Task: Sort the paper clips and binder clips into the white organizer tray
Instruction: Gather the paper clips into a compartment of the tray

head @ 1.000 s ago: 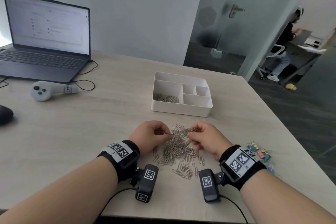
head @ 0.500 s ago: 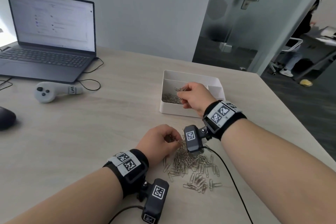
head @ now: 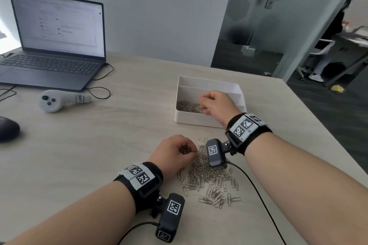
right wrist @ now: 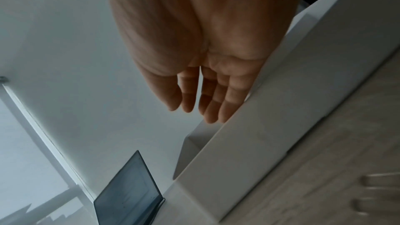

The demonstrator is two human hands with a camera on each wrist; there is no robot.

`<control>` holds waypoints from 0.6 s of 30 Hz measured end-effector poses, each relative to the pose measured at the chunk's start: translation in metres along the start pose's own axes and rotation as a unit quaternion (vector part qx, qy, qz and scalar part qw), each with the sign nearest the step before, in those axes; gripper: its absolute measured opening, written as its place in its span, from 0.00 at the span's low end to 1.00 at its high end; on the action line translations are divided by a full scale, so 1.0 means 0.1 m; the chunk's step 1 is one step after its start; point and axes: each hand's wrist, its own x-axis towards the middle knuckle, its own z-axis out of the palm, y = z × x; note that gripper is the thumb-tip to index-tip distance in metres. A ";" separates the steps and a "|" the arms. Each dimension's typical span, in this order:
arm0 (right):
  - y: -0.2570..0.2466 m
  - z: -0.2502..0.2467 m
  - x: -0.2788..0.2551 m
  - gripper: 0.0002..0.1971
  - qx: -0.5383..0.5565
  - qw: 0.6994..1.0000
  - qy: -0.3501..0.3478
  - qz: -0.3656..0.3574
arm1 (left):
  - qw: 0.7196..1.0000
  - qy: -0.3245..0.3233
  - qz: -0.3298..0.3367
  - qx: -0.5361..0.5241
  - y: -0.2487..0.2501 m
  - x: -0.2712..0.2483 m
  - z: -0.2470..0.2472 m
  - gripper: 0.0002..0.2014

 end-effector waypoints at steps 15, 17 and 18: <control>0.67 -0.64 -1.14 0.09 -0.018 0.995 -0.044 0.089 | 0.994 0.009 -0.098 -0.038 0.30 0.38 -0.10 0.01; 0.72 -0.64 -1.17 0.08 -0.002 0.994 -0.045 0.096 | 0.995 0.027 -0.090 -0.033 0.40 0.59 -0.17 0.02; 0.74 -0.64 -1.17 0.07 0.000 0.994 -0.047 0.097 | 0.995 0.039 -0.086 -0.030 0.45 0.70 -0.21 0.03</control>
